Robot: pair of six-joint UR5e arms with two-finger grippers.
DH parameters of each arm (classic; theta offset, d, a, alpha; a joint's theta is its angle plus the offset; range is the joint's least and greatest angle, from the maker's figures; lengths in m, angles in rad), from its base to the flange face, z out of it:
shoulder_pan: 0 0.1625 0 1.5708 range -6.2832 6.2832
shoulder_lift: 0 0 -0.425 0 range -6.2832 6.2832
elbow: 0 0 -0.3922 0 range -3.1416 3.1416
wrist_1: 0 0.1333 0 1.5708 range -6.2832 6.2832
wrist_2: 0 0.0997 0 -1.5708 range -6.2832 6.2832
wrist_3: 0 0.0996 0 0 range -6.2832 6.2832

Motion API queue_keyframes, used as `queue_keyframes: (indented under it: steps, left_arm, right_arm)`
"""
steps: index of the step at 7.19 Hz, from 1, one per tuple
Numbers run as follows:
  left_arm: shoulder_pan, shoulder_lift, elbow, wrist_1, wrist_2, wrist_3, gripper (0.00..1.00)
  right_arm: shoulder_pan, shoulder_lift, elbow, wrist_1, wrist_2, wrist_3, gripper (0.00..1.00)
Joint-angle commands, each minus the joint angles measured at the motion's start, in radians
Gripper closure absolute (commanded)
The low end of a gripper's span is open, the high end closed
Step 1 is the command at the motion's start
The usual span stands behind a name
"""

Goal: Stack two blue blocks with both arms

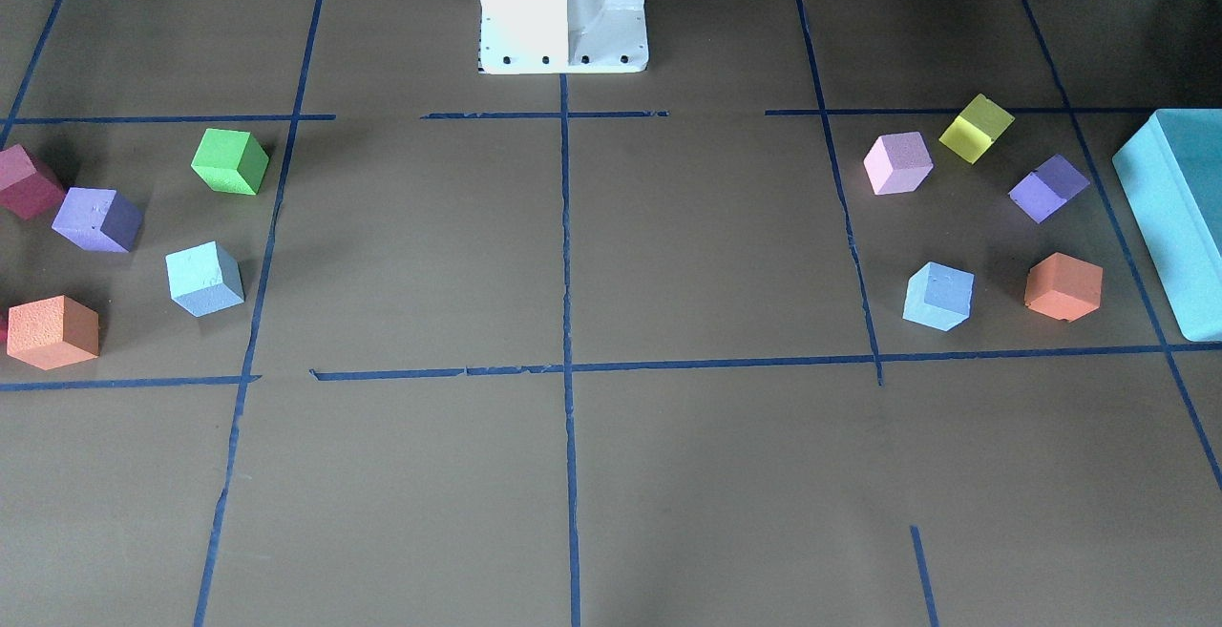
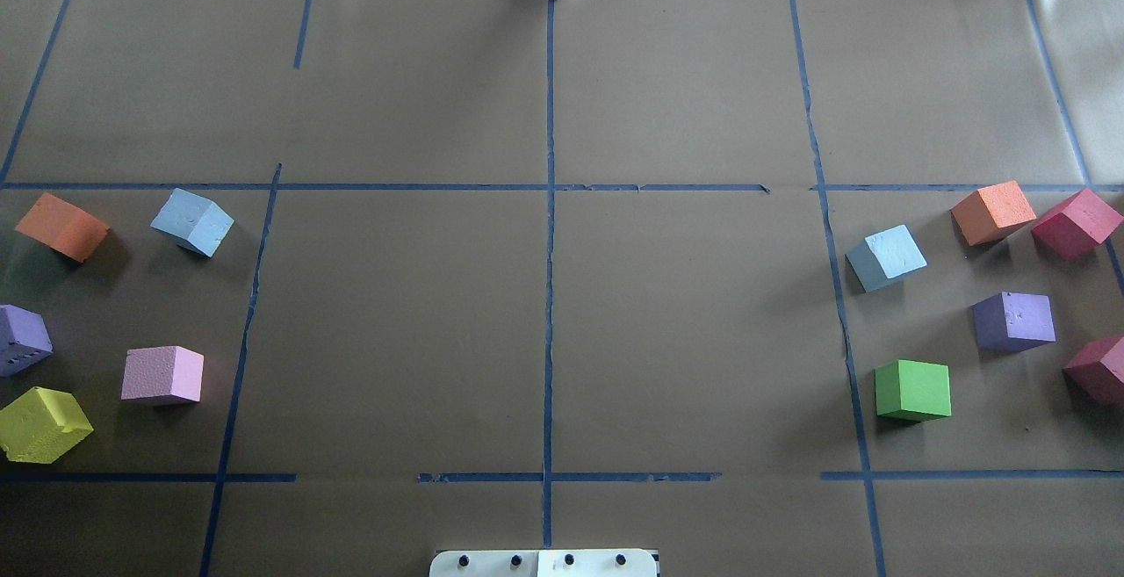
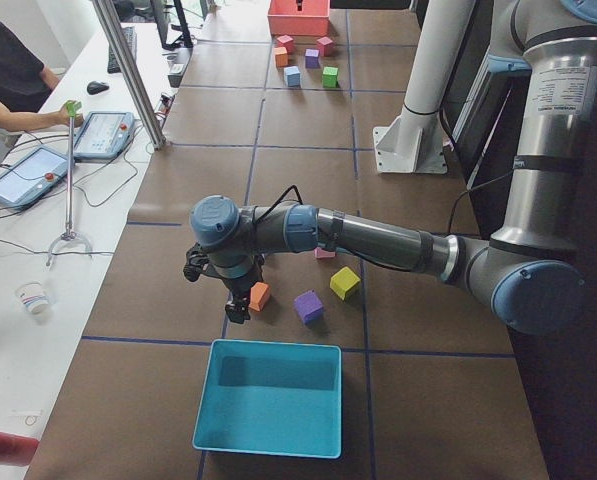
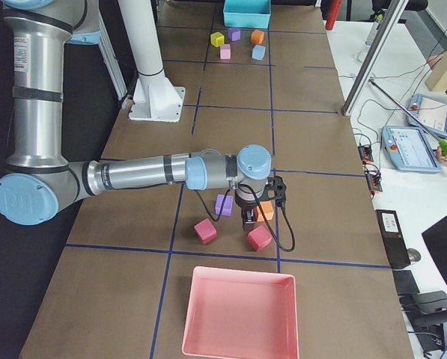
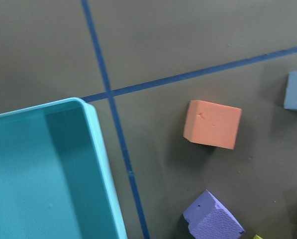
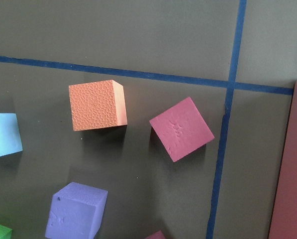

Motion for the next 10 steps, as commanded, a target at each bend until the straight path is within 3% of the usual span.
queue_keyframes:
  steps: [1,4,6,8,10]
  left_arm:
    - [-0.032,0.000,0.015,0.006,0.001,0.020,0.00]
    - [-0.027,0.016,-0.016,0.006,0.033,0.017,0.00]
    - [-0.023,0.004,-0.024,0.003,0.145,0.011,0.00]
    - [-0.021,0.003,-0.027,-0.002,0.118,0.011,0.00]
    - [-0.023,0.014,-0.028,-0.003,0.033,0.014,0.00]
  right_arm:
    - [0.000,-0.026,0.003,0.021,0.072,-0.007,0.00]
    - [0.000,-0.057,0.062,0.021,0.084,-0.007,0.00]
    - [0.000,-0.066,0.066,0.023,0.082,-0.008,0.00]
    - [0.001,-0.068,0.067,0.023,0.085,-0.008,0.00]
    - [-0.005,-0.062,0.064,0.047,0.088,0.007,0.00]
